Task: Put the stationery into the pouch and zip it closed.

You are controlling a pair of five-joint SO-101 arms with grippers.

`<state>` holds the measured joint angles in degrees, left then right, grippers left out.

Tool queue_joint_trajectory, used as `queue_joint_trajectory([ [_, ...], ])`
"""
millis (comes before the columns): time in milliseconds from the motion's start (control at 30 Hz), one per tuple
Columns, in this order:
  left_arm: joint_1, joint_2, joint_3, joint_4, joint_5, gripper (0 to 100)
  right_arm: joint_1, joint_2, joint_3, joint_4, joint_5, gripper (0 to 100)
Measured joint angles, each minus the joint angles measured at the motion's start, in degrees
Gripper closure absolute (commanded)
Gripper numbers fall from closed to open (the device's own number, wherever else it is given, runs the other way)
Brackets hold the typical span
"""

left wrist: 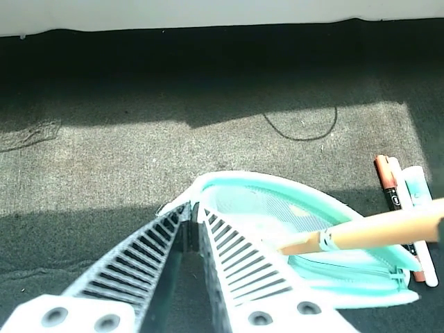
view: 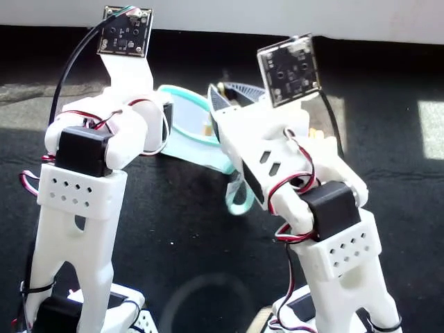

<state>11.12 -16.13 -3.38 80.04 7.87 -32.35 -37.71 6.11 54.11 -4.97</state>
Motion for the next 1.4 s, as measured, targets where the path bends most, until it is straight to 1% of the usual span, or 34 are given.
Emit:
queue_joint_trajectory([
  [133,0.0,0.0,0.0,0.0,0.0,99,-0.2,1.2,2.1,-3.3,-4.7,99.3],
  [433,-0.1,0.0,0.0,0.0,0.0,99,-1.6,8.5,6.9,-4.7,-5.5,98.2],
  [467,-0.1,0.0,0.0,0.0,0.0,99,-1.9,8.4,7.3,-4.9,-5.5,95.4],
  [567,-0.1,0.0,0.0,0.0,0.0,99,-3.7,9.0,8.2,-4.5,-5.5,78.9],
  [600,-0.1,0.0,0.0,0.0,0.0,99,-4.5,9.5,8.5,-3.3,-5.6,75.5],
  [633,0.0,0.0,0.0,0.0,0.0,99,-5.1,9.8,8.6,-2.3,-5.8,74.9],
  [767,0.0,0.0,0.0,0.0,0.0,99,-6.7,9.4,8.4,0.0,-6.0,77.5],
  [933,0.0,0.0,0.0,0.0,0.0,99,-6.1,7.2,5.7,1.1,-6.0,80.7],
  [967,-0.1,0.0,0.0,-0.1,0.0,99,-5.3,6.3,4.0,1.1,-6.0,82.0],
  [1033,-0.1,0.0,0.0,0.0,0.0,99,-1.4,3.8,-0.1,1.1,-6.0,86.9],
  [1133,0.0,0.0,0.0,0.0,0.0,99,7.7,0.5,-6.7,2.7,-6.0,97.4],
  [1167,0.0,0.0,0.0,0.0,0.0,99,11.5,0.0,-8.2,3.6,-6.0,99.4],
  [1233,0.0,0.0,0.0,0.0,0.0,99,19.4,-0.4,-9.2,5.6,-5.4,99.1],
  [1267,0.0,0.0,0.0,0.0,0.0,99,23.2,0.0,-9.2,6.4,-3.6,98.8],
  [1333,0.0,0.0,0.0,0.0,0.0,99,28.1,2.4,-8.4,7.9,1.1,97.4],
  [1400,0.0,0.0,0.0,0.0,0.0,99,30.9,6.8,-5.8,9.3,6.1,93.0],
])
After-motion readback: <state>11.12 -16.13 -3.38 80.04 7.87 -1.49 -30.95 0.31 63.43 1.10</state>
